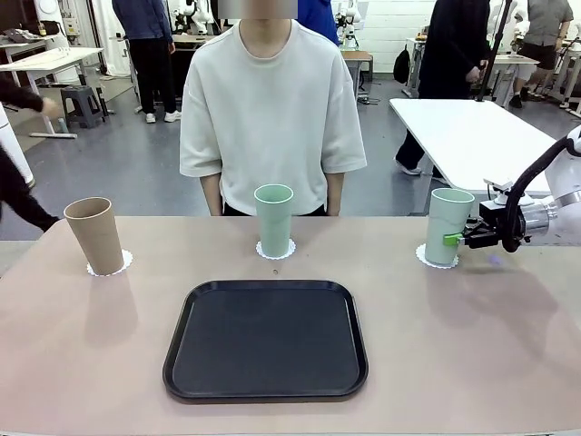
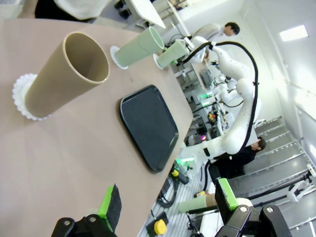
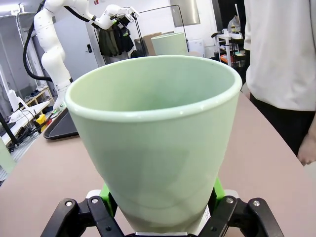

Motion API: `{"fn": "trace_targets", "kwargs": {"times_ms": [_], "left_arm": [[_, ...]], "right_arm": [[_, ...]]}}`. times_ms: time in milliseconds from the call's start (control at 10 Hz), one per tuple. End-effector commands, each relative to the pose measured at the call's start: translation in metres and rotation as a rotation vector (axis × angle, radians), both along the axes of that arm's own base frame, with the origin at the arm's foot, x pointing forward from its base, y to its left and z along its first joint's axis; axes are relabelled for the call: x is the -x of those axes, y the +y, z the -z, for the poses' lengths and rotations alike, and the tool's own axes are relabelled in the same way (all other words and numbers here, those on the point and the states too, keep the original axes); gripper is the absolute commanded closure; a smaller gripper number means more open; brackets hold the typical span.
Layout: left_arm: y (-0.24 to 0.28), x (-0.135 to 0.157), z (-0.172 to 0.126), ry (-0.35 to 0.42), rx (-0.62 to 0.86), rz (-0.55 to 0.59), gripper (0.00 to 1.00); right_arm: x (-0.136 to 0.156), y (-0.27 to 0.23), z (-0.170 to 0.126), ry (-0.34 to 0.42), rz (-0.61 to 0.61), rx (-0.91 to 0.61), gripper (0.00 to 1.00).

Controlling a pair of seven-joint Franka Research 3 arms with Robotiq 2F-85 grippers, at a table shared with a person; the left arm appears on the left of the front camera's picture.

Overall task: Place coasters on the table and set cups on them.
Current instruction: Take one Reusable plastic cup from the Flat Tray and place it on a coaster set by the human.

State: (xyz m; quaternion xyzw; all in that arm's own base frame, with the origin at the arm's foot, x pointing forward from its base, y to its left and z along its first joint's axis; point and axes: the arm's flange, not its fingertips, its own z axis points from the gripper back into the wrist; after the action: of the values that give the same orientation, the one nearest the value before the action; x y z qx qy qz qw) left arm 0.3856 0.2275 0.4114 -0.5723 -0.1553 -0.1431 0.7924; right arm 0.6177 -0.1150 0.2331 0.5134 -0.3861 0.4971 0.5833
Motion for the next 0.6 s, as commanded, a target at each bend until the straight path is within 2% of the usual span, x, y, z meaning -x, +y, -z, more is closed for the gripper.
{"fn": "trace_targets", "kwargs": {"times_ms": [0, 500], "left_arm": [[0.0020, 0.0004, -0.0018, 0.000, -0.003, 0.004, 0.00], [0.0020, 0.0004, -0.0018, 0.000, -0.003, 0.004, 0.00]], "right_arm": [[0.0004, -0.0008, -0.0010, -0.003, -0.002, 0.000, 0.17], [0.0004, -0.0008, -0.0010, -0.003, -0.002, 0.000, 0.17]]}}
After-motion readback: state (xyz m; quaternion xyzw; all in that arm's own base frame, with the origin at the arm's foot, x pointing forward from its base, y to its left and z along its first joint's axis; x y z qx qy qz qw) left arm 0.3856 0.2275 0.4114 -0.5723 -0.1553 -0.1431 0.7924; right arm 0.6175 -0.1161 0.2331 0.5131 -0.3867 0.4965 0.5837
